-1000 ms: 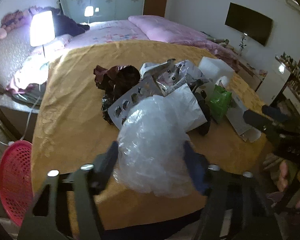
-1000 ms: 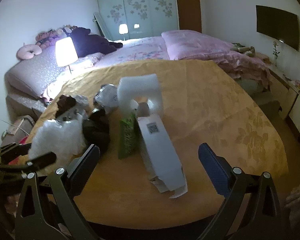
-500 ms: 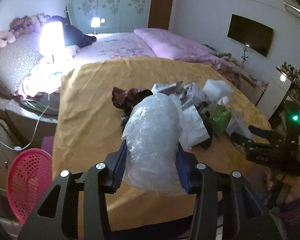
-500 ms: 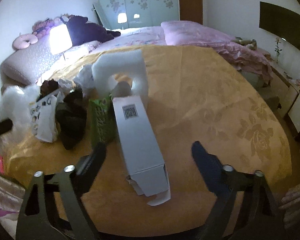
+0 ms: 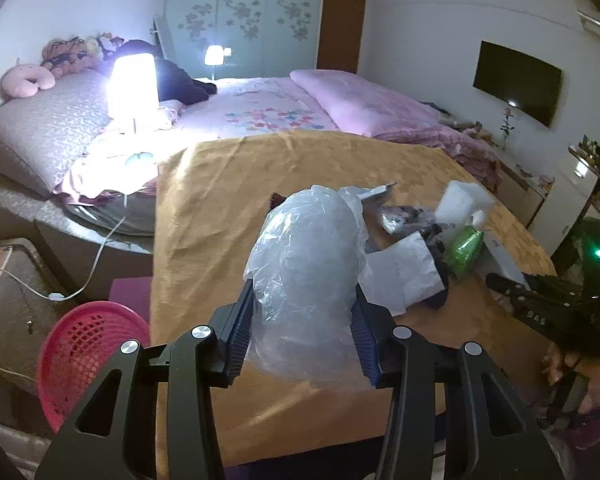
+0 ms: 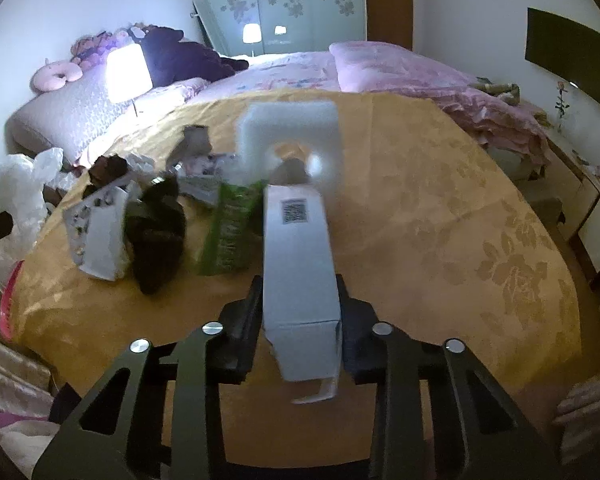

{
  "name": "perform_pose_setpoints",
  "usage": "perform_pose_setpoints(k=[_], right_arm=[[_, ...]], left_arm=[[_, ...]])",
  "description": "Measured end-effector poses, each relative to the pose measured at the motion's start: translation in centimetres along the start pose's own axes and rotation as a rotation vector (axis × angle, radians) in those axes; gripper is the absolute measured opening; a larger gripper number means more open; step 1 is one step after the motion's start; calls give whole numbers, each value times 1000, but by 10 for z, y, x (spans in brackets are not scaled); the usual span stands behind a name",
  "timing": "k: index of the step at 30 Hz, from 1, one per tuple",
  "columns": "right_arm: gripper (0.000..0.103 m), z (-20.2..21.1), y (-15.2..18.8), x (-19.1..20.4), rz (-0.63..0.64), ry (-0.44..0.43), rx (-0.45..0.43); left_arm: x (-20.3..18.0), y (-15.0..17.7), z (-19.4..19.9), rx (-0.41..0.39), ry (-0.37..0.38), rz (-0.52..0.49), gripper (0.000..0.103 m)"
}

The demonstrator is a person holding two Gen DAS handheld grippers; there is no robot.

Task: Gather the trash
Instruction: 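Grasp the clear plastic bag with left tool while right tool grasps the white box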

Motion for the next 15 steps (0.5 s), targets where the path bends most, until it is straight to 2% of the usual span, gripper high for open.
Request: perform_pose_setpoints(k=[7,15], right_arm=[[31,20,-10,22,25,-42,-29],[31,36,-16,33,19,-35,-33]], left_arm=[[12,4,6,-1,-24,11,43],[23,10,12,-3,-42,15,43]])
Point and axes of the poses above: each gripper's, at about its wrist camera, not at the fingertips, and z roughly against the way its jaws point, x to its left, y to its underside, the point moved 7 cm from there along -z, roughly the way its jaws point, and after that the axes turned 3 degrees about -y, right-handed, at the moved point
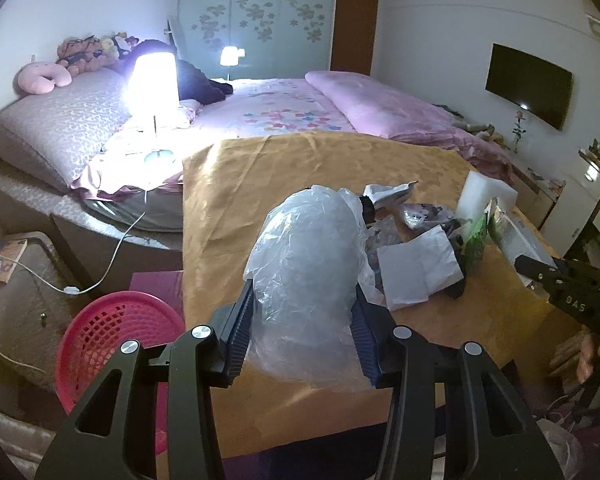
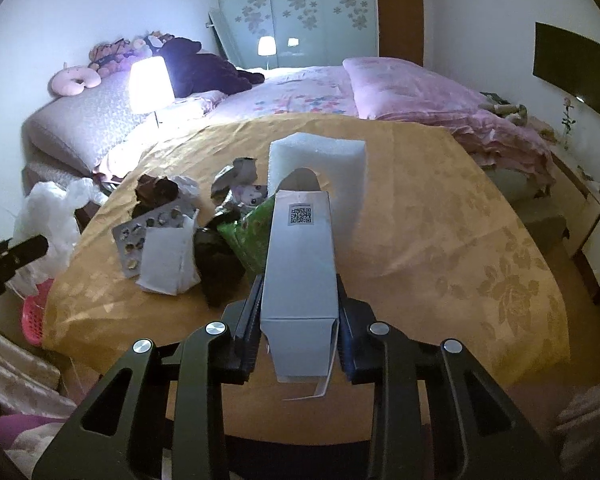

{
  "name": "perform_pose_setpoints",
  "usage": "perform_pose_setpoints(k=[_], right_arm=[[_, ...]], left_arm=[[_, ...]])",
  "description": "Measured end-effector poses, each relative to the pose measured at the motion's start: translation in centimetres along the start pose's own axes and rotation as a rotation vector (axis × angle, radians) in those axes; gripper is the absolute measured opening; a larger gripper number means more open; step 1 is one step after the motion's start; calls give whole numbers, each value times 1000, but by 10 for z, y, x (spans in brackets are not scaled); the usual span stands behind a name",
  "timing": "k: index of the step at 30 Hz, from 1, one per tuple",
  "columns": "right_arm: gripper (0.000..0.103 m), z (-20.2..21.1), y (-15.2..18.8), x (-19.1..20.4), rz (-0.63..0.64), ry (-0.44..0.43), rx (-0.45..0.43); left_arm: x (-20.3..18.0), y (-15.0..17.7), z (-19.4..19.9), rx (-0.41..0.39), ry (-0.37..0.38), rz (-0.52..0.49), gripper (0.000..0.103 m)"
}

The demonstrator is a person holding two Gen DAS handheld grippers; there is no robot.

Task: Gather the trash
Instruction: 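Grasp the clear plastic bag with left tool while right tool grasps the white box, then carry the plastic bag and white box over the pink basket with both tools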

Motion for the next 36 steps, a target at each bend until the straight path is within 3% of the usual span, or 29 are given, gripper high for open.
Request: perform_pose_setpoints(k=[6,11,28,36], right_arm=[[31,-8,14,18,-18,-81,73],[30,-12,22,21,-25,-78,103],[30,11,17,37,14,-86,23],[30,9,9,54,39,-139,-5]], left_arm=[[7,6,2,10,-13,8,43],[15,10,2,19,-22,20,43],[20,10,7,7,-13,33,43],[38,16,13,17,-48,66,43]])
Point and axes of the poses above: each gripper's, at about its wrist camera, not at the fingertips, and z roughly against the way its jaws point, x to its left, y to its underside, the point moved 7 cm from there along -z, roughly the way its jaws point, and after that the axes turned 3 degrees about -y, right-handed, at the moved point
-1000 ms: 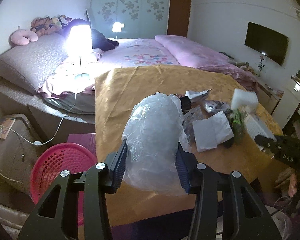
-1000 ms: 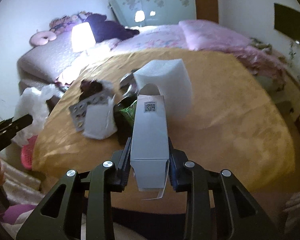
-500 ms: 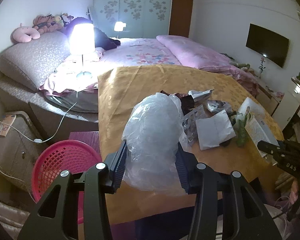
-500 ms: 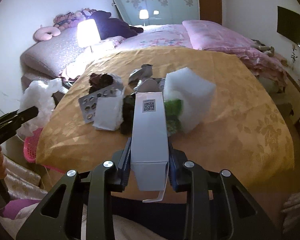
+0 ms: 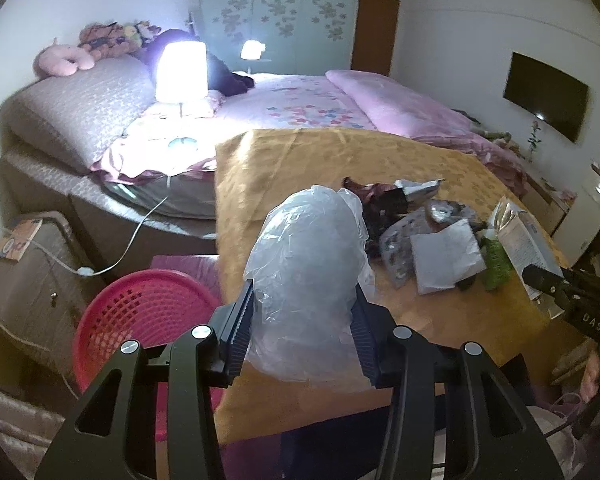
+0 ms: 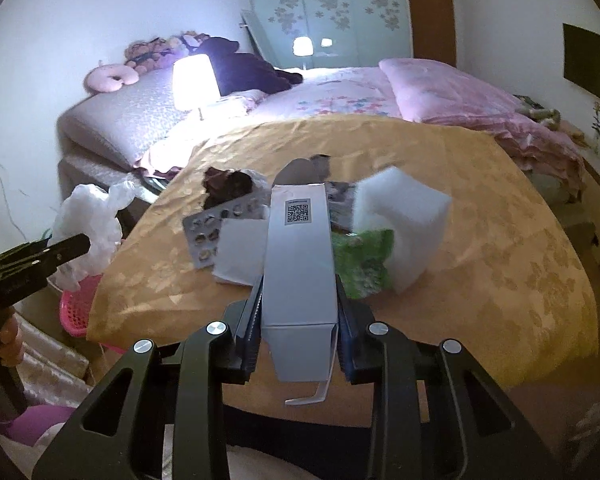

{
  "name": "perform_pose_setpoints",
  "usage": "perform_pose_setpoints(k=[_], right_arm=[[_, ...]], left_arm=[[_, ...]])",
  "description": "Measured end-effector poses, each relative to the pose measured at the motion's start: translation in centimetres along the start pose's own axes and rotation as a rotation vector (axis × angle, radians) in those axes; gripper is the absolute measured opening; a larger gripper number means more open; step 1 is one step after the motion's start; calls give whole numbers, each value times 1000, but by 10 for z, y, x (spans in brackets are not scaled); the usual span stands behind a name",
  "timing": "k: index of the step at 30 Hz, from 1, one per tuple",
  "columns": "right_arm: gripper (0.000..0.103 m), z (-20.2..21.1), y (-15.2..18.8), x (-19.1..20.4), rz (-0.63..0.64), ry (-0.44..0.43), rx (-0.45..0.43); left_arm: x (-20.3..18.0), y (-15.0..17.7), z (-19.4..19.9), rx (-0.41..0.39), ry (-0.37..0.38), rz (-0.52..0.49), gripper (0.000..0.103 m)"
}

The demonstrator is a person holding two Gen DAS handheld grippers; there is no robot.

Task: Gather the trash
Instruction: 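Carry the plastic bag and white box over the pink basket with both tools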

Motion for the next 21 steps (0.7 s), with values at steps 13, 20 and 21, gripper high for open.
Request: perform_pose_setpoints(k=[13,20,21], right_arm=[[30,-26,-21,65,101,-125,-5],[30,-47,-24,108,169,-190,25],[30,-51,-24,116,178,-201,31]], left_arm=[[79,26,20,21,-158,162,43],[116,41,21,34,-257,219,43],[120,44,20,39,-263,230,43]])
Point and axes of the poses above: each gripper's, at about its wrist camera, not at the fingertips, and z roughly against the way its jaws point, x to its left, y to its underside, the point moved 7 cm from there along -z, roughly the way its jaws point, and after that the axes turned 3 degrees about -y, right-handed, at the moved point
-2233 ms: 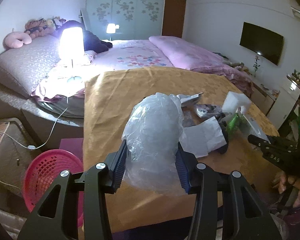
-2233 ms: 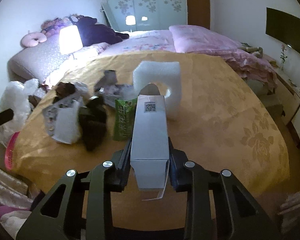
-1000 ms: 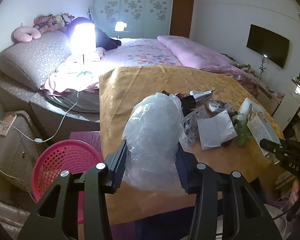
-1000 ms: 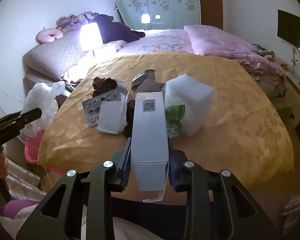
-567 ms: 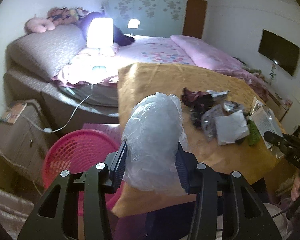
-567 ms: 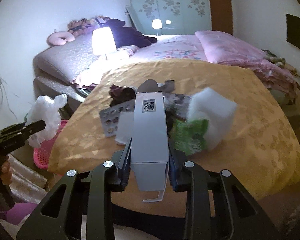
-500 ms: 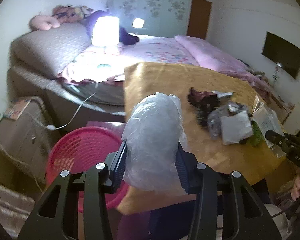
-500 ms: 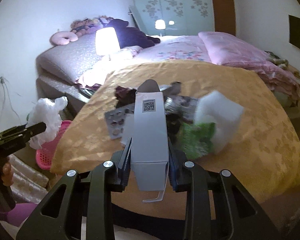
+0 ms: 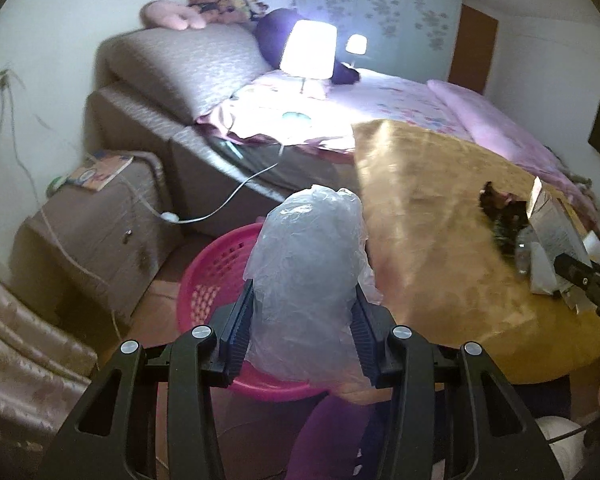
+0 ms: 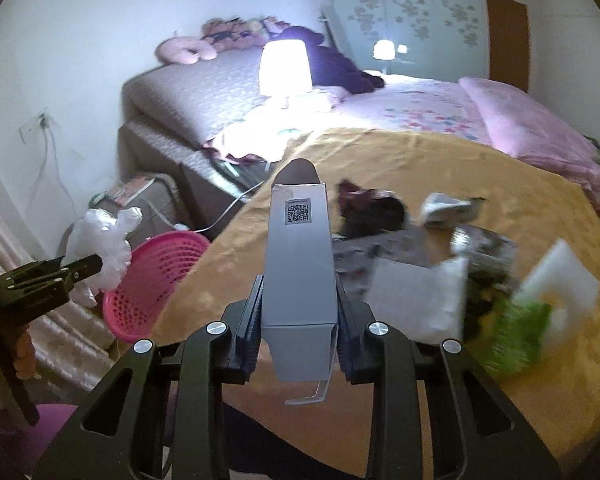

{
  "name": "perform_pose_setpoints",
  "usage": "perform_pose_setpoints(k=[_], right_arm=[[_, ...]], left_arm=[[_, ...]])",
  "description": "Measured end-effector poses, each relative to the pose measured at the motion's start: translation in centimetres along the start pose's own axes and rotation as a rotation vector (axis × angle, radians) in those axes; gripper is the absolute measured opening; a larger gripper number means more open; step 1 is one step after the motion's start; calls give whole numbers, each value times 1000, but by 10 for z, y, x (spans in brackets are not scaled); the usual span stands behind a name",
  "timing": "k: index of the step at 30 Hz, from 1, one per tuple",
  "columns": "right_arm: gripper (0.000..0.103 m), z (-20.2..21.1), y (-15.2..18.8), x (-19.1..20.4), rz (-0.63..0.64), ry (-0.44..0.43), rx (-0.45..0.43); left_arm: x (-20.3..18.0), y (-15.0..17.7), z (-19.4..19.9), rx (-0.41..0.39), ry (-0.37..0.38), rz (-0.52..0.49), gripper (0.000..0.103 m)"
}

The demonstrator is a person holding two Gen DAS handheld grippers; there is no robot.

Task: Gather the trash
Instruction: 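Carry the plastic bag and white box over the pink basket with both tools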

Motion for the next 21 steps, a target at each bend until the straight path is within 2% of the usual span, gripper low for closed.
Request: perform_pose_setpoints(k=[12,21], right_arm=[[30,-56,-9,78,122,-128,91],[30,-94,-12,120,171,-192,162]], left_arm=[[29,12,-28,61,-82,45,43],[42,18,-46,114,-117,72,43]])
Point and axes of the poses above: each gripper's, at about its wrist camera, not at the fingertips, and z roughly against the way its jaws point, x to its left, y to its underside, the point moved 7 cm from there along -z, roughly the way its jaws point, and after that the axes turned 3 degrees about -y, right-handed, at the moved point
